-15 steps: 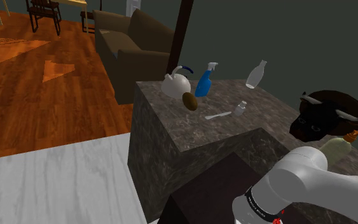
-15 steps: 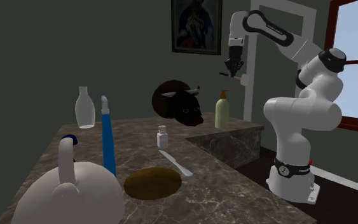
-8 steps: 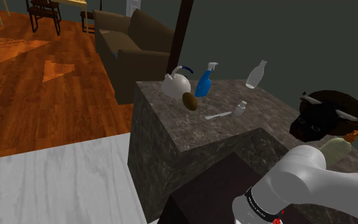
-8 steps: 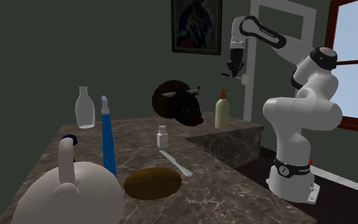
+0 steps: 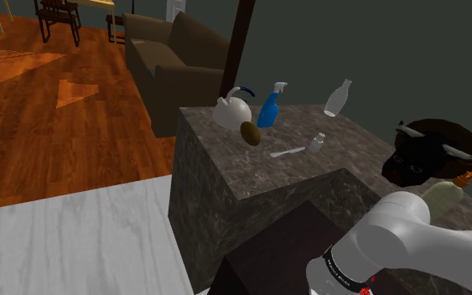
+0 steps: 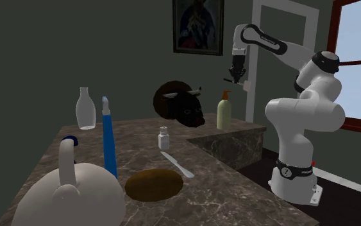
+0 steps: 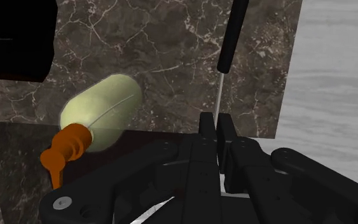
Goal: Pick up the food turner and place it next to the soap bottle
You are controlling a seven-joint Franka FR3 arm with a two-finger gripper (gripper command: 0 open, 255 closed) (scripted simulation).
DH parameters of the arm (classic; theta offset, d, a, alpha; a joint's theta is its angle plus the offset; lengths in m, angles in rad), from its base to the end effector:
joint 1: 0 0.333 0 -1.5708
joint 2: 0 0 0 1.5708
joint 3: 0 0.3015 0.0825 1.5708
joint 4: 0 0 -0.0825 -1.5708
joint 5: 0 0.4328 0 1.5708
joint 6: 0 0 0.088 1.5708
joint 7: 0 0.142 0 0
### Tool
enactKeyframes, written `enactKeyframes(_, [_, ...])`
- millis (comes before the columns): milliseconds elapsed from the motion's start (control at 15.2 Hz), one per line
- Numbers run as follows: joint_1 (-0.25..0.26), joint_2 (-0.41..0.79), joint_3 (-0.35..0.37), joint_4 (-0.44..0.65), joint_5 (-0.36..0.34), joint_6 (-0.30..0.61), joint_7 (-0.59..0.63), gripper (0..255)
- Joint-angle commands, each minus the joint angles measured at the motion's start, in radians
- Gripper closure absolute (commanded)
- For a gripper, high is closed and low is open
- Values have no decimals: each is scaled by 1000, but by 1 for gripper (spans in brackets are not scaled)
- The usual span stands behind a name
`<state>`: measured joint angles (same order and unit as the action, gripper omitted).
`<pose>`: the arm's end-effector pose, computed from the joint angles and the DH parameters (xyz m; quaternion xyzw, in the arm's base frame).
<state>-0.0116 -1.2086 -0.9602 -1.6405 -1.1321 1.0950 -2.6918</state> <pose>-0.2063 -0.5169 0.6007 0.7612 0.6477 -0.0251 0.0216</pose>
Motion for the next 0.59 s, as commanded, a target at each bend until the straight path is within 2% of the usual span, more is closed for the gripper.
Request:
enactKeyframes(0, [-9, -19, -8, -28, -9, 14, 5, 255])
enactKeyframes(528, [-50, -91, -41, -143, -43, 67, 31, 255])
